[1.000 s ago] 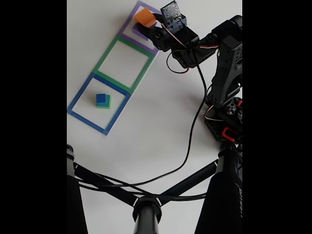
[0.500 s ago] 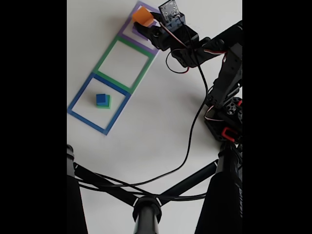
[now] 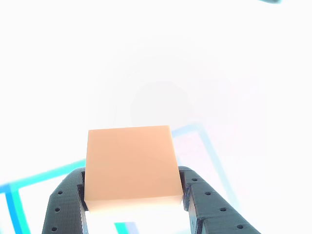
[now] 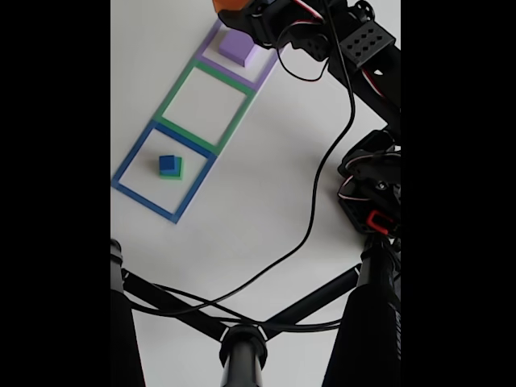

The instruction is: Tower of hanoi

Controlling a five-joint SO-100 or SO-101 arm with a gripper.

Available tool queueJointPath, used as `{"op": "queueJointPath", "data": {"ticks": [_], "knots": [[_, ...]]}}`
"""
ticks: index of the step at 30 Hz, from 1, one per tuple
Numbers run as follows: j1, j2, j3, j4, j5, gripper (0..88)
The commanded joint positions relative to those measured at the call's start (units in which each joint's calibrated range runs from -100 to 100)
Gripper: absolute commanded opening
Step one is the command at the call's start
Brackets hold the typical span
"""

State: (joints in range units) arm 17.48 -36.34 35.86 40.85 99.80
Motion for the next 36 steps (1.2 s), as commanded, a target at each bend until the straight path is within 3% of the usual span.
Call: {"op": "queueJointPath", "data": {"ticks": [1,9,17,24,36], "knots": [[-2.43,-2.69,-24.95,27.98,0.2,12.2],[-7.99,-2.61,-41.95,46.68,0.2,12.1],[-13.84,-4.47,-36.49,45.47,0.2,12.1],[-14.6,-9.15,-15.4,28.46,0.2,12.1],[-14.7,-8.43,28.87,-22.39,0.2,12.0]]}}
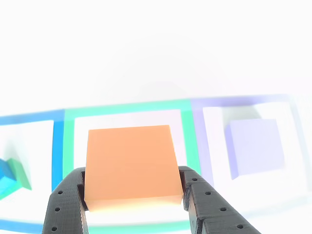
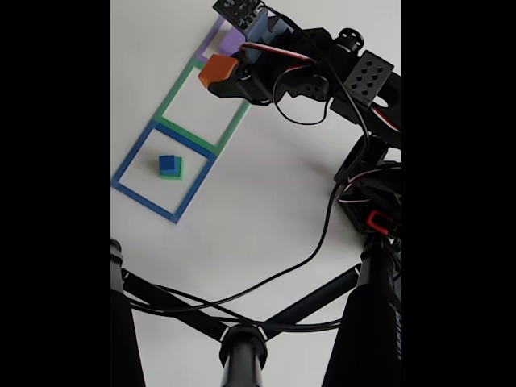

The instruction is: Tower of hanoi

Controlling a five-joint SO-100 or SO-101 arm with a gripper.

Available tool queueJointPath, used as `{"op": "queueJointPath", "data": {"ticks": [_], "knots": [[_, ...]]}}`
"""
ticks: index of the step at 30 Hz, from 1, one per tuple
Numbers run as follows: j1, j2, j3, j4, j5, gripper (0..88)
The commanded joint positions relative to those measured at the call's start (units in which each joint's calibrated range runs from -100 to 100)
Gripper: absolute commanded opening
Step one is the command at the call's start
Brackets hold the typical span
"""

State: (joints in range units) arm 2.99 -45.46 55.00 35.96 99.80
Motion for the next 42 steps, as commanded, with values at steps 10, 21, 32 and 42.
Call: {"op": "queueJointPath", "data": {"ticks": [10,21,32,42], "knots": [[-2.22,17.97,27.0,-58.95,0.2,12.1],[-1.45,43.32,26.63,-86.56,0.2,12.0],[-1.55,57.78,24.36,-99.84,0.2,12.4],[-0.97,67.95,18.72,-105.59,0.2,12.9]]}}
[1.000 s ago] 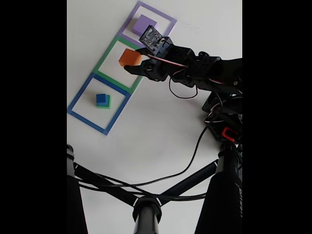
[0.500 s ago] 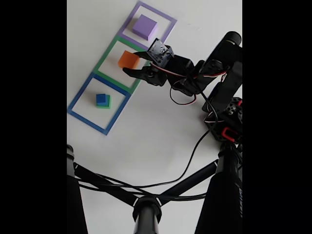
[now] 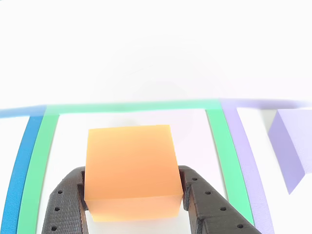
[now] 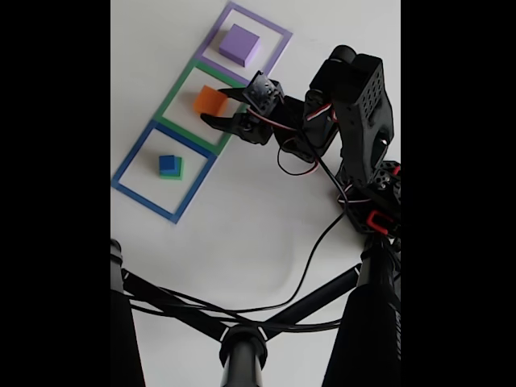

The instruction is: Tower of hanoi

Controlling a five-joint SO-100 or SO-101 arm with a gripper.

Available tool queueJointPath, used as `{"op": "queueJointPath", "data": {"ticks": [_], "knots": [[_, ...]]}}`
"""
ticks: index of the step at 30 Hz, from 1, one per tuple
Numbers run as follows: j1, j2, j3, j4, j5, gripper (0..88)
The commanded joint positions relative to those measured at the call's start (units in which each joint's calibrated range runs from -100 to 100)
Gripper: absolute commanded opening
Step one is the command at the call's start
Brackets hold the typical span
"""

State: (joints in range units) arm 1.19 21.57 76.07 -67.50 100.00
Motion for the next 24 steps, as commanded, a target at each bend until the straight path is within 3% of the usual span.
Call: {"op": "queueJointPath", "data": {"ticks": [1,16,24], "knots": [[0.92,1.4,-2.52,-2.46,0.0,13.2],[1.98,4.47,-1.25,-5.46,0.0,23.5],[1.11,-3.61,0.93,-2.95,0.0,26.8]]}}
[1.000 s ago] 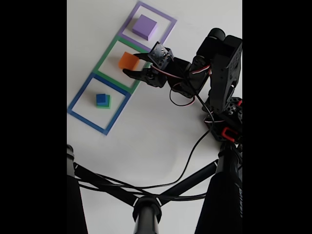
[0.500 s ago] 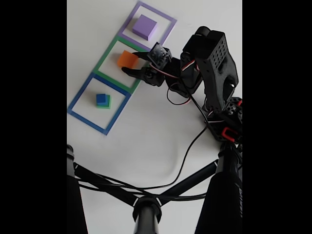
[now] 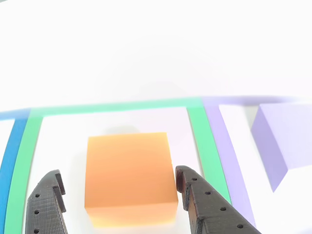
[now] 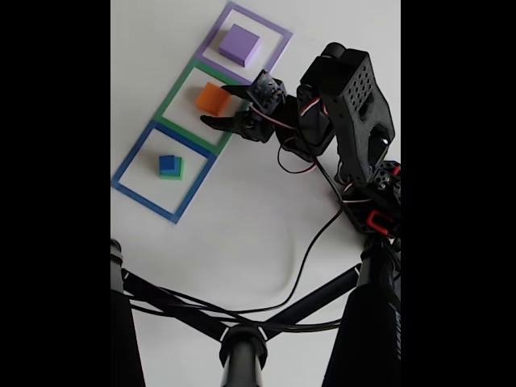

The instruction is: Tower of hanoi

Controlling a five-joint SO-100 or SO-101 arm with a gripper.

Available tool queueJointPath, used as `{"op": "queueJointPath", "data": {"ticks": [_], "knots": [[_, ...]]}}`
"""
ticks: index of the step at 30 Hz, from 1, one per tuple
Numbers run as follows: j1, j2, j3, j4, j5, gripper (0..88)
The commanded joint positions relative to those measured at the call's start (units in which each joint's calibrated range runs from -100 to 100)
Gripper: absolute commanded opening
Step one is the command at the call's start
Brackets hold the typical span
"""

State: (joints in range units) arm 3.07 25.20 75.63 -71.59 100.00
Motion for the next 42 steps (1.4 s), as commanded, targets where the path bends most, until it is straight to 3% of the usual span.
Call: {"op": "queueJointPath", "data": {"ticks": [1,7,15,19,22,27,34,38,42], "knots": [[-0.67,-9.74,2.19,2.76,0.0,26.8],[-0.48,-32.75,6.73,22.2,0.0,24.5],[-0.77,-69.57,-1.27,72.97,0.0,8.7],[-2.88,-76.59,-18.63,101.87,0.0,1.0],[-4.32,-75.95,-36.99,123.73,0.0,0.2],[-8.15,-70.3,-64.09,148.43,0.0,0.2],[-11.7,-64.97,-87.54,170.05,-1.86,0.6],[-14.96,-65.13,-88.9,171.43,-6.76,0.7],[-18.03,-65.13,-87.63,171.43,-7.44,1.1]]}}
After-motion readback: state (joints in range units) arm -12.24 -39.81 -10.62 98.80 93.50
